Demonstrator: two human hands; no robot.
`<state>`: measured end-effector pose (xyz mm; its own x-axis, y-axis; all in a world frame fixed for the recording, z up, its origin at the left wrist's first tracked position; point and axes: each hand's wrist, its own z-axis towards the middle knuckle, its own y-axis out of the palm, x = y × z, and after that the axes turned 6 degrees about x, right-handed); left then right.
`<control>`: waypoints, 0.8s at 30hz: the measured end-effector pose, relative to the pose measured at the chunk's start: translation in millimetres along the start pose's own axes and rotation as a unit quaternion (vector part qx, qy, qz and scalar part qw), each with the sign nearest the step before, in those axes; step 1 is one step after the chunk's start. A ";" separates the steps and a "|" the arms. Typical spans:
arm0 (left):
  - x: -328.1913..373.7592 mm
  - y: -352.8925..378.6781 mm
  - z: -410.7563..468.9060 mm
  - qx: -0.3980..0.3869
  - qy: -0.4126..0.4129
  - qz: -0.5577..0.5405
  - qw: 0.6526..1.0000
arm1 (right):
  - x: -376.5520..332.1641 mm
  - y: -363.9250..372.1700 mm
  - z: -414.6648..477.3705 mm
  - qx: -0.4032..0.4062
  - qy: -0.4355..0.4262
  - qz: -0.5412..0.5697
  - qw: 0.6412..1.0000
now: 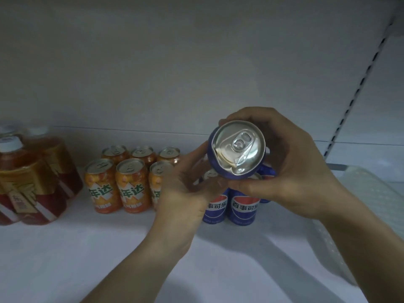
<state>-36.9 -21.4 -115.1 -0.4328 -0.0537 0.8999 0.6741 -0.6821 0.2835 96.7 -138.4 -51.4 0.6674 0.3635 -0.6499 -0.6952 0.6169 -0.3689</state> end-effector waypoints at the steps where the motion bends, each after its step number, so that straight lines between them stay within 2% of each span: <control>1: 0.1 4.2 -1.9 0.002 -0.005 0.008 1.000 | -0.5 -3.7 -2.8 0.005 0.000 -0.001 1.000; 9: -1.3 44.0 -23.8 -0.031 -0.006 0.064 0.997 | -6.9 -53.3 -35.3 0.041 0.020 -0.029 0.999; 13: -8.8 71.7 -29.5 -0.048 -0.021 0.089 0.995 | -8.6 -99.6 -56.7 0.063 0.042 -0.100 0.992; 18: -32.6 138.8 -19.8 -0.120 -0.149 0.164 0.968 | 6.4 -170.5 -66.9 0.041 0.094 -0.263 0.959; 21: -50.0 176.5 -3.7 -0.126 -0.248 0.181 0.943 | 28.1 -195.5 -65.7 0.003 0.131 -0.341 0.931; 24: -64.4 196.1 9.4 -0.101 -0.278 0.197 0.935 | 58.8 -203.2 -65.0 -0.055 0.131 -0.400 0.906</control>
<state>128.9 -144.8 -114.4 0.2404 0.0195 0.9705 0.5643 -0.8163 -0.1234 259.8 -287.8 -57.9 0.8926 -0.3559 -0.2766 -0.0502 0.5312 -0.8458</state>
